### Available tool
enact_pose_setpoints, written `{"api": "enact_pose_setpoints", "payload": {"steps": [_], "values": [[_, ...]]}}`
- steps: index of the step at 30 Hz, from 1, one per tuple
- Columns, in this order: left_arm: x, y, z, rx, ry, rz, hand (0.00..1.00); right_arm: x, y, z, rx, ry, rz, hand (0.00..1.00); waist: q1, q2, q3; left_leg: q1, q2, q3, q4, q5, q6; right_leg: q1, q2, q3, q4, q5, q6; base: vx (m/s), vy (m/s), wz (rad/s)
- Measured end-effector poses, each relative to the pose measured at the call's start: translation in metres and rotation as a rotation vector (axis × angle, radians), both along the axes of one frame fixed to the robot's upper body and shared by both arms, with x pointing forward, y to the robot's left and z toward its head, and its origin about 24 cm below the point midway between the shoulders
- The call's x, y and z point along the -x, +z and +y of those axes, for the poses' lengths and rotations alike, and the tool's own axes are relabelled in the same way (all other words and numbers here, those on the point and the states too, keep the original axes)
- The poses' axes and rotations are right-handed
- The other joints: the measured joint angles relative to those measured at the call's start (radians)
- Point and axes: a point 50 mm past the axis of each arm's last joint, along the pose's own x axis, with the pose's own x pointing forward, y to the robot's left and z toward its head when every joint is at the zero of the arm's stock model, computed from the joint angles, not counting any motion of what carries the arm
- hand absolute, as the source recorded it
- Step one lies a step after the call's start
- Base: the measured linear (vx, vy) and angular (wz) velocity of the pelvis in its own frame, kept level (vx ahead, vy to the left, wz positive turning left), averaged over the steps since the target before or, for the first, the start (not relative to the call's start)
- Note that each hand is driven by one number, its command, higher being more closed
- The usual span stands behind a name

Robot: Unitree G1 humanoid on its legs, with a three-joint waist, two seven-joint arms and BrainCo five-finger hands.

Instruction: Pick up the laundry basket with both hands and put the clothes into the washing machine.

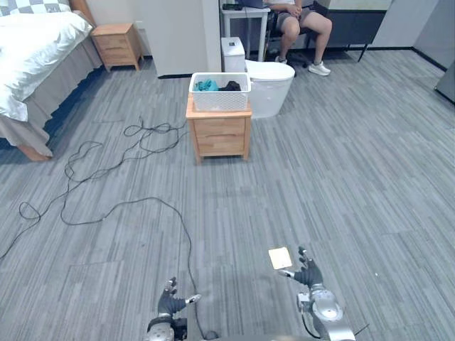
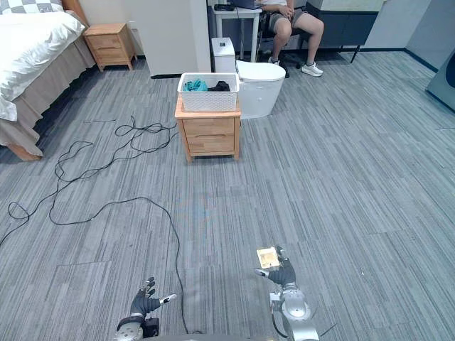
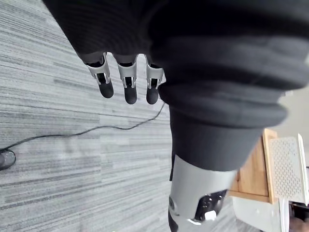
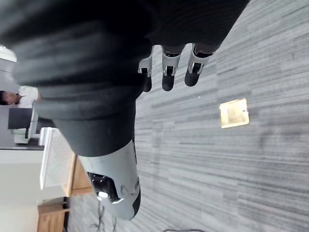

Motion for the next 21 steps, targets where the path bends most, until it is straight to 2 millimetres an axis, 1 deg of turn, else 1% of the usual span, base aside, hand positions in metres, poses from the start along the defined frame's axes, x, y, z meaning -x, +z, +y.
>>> {"api": "enact_pose_setpoints", "payload": {"steps": [3, 5, 10, 13, 16, 19, 21], "values": [[0.001, 0.001, 0.005, -0.006, 0.022, -0.002, 0.00, 0.009, -0.005, -0.012, 0.009, -0.045, 0.041, 0.00, -0.001, 0.004, 0.003, -0.004, -0.004, -0.006, 0.000, 0.004, 0.005, 0.000, -0.004, -0.009, -0.003, -0.002, 0.002, -0.06, -0.016, 0.08], [0.003, 0.000, 0.007, -0.007, 0.037, 0.003, 0.00, 0.018, -0.009, -0.022, 0.016, -0.086, 0.079, 0.00, -0.001, -0.001, 0.007, -0.009, -0.009, -0.015, -0.001, 0.002, 0.002, -0.002, -0.009, -0.014, -0.006, -0.014, 0.013, -0.03, -0.008, 0.11], [0.011, -0.001, 0.012, -0.009, 0.069, 0.017, 0.00, 0.029, -0.014, -0.034, 0.008, -0.157, 0.122, 0.00, 0.000, -0.011, 0.014, -0.028, -0.024, -0.044, -0.001, 0.000, 0.004, -0.002, -0.024, -0.049, -0.014, -0.023, 0.018, 0.04, 0.002, 0.23], [0.015, -0.002, 0.012, -0.007, 0.077, 0.025, 0.00, 0.028, -0.013, -0.037, -0.004, -0.188, 0.113, 0.00, 0.001, -0.015, 0.015, -0.034, -0.035, -0.059, 0.000, 0.000, 0.015, 0.001, -0.034, -0.063, -0.015, -0.022, 0.016, 0.11, 0.016, 0.17], [0.017, -0.002, 0.012, -0.007, 0.080, 0.029, 0.00, 0.028, -0.013, -0.041, -0.022, -0.230, 0.103, 0.00, 0.002, -0.015, 0.018, -0.030, -0.043, -0.067, 0.001, 0.000, 0.016, 0.016, -0.040, -0.071, -0.014, -0.022, 0.016, 0.13, 0.013, 0.15], [0.012, 0.000, 0.012, -0.007, 0.076, 0.008, 0.00, 0.029, -0.012, -0.044, -0.040, -0.271, 0.094, 0.00, 0.002, -0.016, 0.019, -0.027, -0.047, -0.068, 0.006, 0.000, 0.016, 0.018, -0.044, -0.086, -0.002, -0.021, 0.016, 0.12, 0.001, 0.13], [0.011, 0.001, 0.012, -0.007, 0.076, 0.003, 0.00, 0.025, -0.011, -0.045, -0.052, -0.289, 0.079, 0.00, 0.002, -0.016, 0.020, -0.022, -0.047, -0.066, 0.006, 0.000, 0.016, 0.021, -0.045, -0.086, 0.002, -0.021, 0.016, 0.07, -0.022, 0.00]]}}
